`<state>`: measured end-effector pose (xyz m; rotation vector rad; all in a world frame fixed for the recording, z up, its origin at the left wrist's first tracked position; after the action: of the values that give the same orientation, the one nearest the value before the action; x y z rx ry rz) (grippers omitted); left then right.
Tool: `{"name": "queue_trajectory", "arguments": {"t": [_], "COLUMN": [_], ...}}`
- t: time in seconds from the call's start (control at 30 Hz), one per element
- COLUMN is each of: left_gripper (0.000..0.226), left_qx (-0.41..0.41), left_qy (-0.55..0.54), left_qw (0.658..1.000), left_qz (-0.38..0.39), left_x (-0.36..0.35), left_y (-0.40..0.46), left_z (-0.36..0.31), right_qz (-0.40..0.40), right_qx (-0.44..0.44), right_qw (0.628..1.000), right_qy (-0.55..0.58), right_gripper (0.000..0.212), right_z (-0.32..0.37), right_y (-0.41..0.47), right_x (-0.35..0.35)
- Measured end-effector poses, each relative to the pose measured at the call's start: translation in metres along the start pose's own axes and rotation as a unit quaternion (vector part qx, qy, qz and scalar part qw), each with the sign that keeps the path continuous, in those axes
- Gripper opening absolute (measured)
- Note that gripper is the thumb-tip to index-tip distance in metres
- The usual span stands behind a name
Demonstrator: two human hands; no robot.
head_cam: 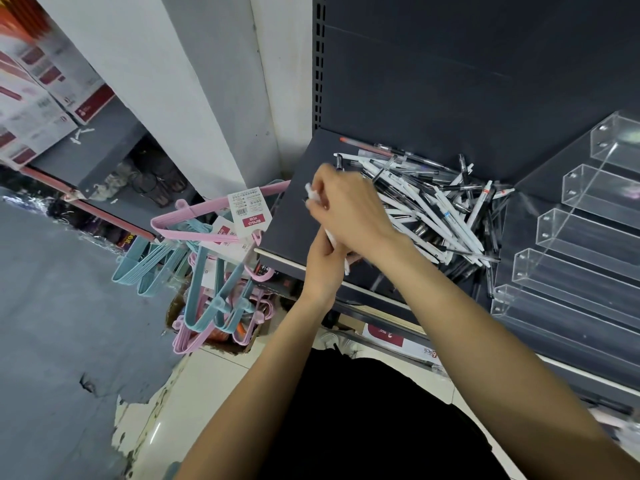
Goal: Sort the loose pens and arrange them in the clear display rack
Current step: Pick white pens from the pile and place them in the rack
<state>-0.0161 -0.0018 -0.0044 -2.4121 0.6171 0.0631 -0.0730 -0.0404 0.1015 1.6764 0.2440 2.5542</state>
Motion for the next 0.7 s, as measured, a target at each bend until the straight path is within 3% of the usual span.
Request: {"name": "queue_trajectory", "arguments": {"t": [0.07, 0.13, 0.2, 0.27, 0.3, 0.37, 0.43, 0.57, 0.7], "left_gripper": [0.018, 0.018, 0.019, 0.021, 0.021, 0.019, 0.016, 0.011, 0.024], "left_qx": [0.019, 0.046, 0.059, 0.070, 0.072, 0.083, 0.102, 0.145, 0.112], "left_qy": [-0.021, -0.065, -0.132, -0.200, -0.220, -0.241, -0.237, -0.220, -0.139], "left_qw": [0.999, 0.996, 0.989, 0.976, 0.971, 0.963, 0.961, 0.958, 0.975], "left_qz": [0.019, 0.028, 0.042, 0.058, 0.066, 0.081, 0.095, 0.109, 0.130], "left_x": [-0.005, -0.006, -0.006, -0.007, -0.010, -0.019, -0.033, -0.068, -0.106], "left_y": [0.001, 0.002, 0.003, 0.006, 0.008, 0.010, 0.013, 0.012, 0.002], "left_z": [0.008, 0.019, 0.021, 0.016, 0.012, 0.005, 0.003, 0.010, 0.012], "right_qz": [-0.132, -0.260, -0.331, -0.363, -0.371, -0.385, -0.401, -0.407, -0.372], "right_qx": [-0.024, -0.055, -0.116, -0.199, -0.240, -0.301, -0.326, -0.351, -0.325], "right_qw": [0.990, 0.951, 0.885, 0.792, 0.751, 0.702, 0.694, 0.715, 0.783], "right_qy": [0.049, 0.156, 0.308, 0.449, 0.491, 0.517, 0.501, 0.447, 0.377], "right_gripper": [0.016, 0.015, 0.014, 0.015, 0.014, 0.014, 0.016, 0.015, 0.015], "right_z": [-0.008, -0.027, -0.054, -0.078, -0.087, -0.099, -0.106, -0.117, -0.131], "right_y": [-0.001, -0.015, -0.042, -0.076, -0.093, -0.122, -0.143, -0.173, -0.204], "right_x": [0.035, 0.065, 0.069, 0.048, 0.032, 0.008, -0.005, -0.006, 0.018]}}
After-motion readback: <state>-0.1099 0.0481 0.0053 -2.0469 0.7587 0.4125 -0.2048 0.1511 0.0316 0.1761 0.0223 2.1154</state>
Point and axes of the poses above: each hand's wrist, its own y-axis towards the middle knuckle, its own x-axis out of the back of the hand, z = x × y, the point moved 8 cm from there along y, towards the middle knuckle, and after that the axes turned 14 degrees about x, right-handed, at the moved point
